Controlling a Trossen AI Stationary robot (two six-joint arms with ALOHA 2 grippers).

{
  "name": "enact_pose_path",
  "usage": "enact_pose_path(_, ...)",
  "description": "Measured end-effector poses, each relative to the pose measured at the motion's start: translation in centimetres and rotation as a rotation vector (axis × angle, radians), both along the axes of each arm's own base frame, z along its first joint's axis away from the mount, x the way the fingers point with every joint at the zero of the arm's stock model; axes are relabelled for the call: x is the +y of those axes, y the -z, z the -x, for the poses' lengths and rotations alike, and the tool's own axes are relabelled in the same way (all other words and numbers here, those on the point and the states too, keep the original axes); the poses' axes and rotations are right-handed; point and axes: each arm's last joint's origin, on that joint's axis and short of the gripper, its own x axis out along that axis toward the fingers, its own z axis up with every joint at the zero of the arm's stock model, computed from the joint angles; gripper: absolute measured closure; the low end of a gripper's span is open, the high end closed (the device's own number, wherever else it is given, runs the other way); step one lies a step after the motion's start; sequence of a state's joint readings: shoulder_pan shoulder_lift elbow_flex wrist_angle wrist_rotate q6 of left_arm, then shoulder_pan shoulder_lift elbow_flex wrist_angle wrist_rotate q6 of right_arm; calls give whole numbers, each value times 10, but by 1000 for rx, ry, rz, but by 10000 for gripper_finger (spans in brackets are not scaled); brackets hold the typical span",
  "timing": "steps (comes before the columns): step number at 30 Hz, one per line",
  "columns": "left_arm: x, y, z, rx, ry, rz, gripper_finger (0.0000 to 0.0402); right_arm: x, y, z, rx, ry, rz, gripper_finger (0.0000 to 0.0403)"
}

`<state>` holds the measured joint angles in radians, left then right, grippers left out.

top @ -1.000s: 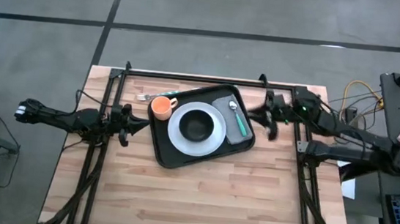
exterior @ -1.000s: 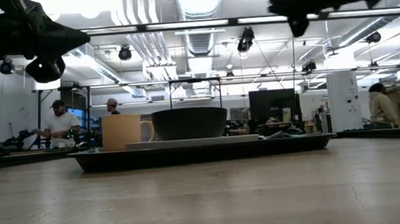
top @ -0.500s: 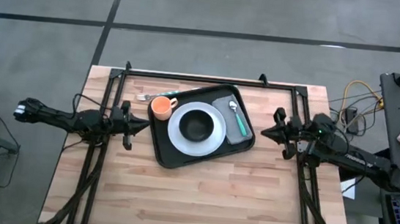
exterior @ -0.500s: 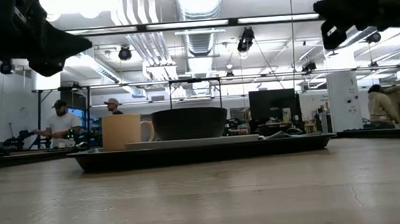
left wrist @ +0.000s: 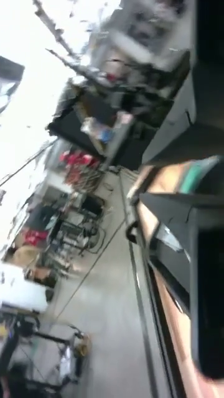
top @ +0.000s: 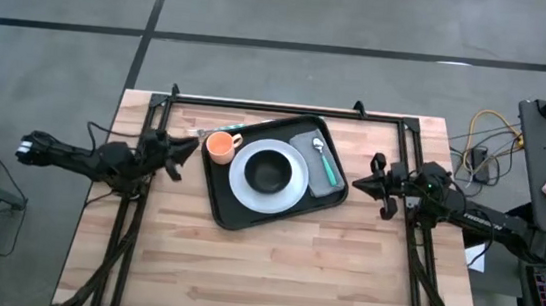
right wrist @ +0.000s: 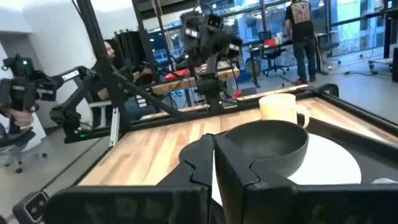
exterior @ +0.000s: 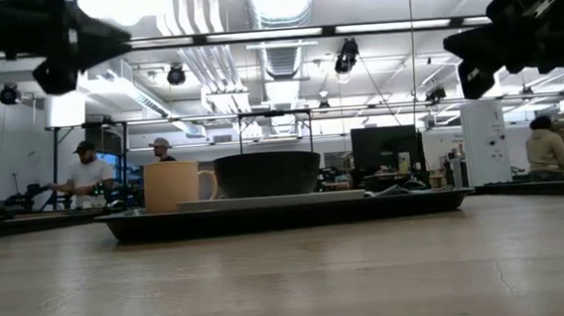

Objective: Set up tray
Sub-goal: Put the light blue fork on the gray napkin to the left of the light blue spoon on the black tray

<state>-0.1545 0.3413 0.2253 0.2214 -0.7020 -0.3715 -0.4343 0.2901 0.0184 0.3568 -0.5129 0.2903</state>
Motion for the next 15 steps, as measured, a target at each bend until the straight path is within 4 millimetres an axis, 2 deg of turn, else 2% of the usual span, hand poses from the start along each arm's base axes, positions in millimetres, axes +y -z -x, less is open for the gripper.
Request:
enact_pose_path(3, 2, -29, -7, -43, -55, 19, 286, 0, -2, 0, -6, 1, -20, 395)
enact_pose_path(6, 6, -61, -23, -12, -108, -24, 251, -1, -2, 0, -3, 14, -66, 395)
enact_pose_path(11, 31, -108, -48, 78, -264, 29, 237, 0, -2, 0, 0, 10, -111, 394)
enact_pose_path(15, 60, -129, -63, 337, -291, 71, 237, -1, -2, 0, 0, 9, -119, 394)
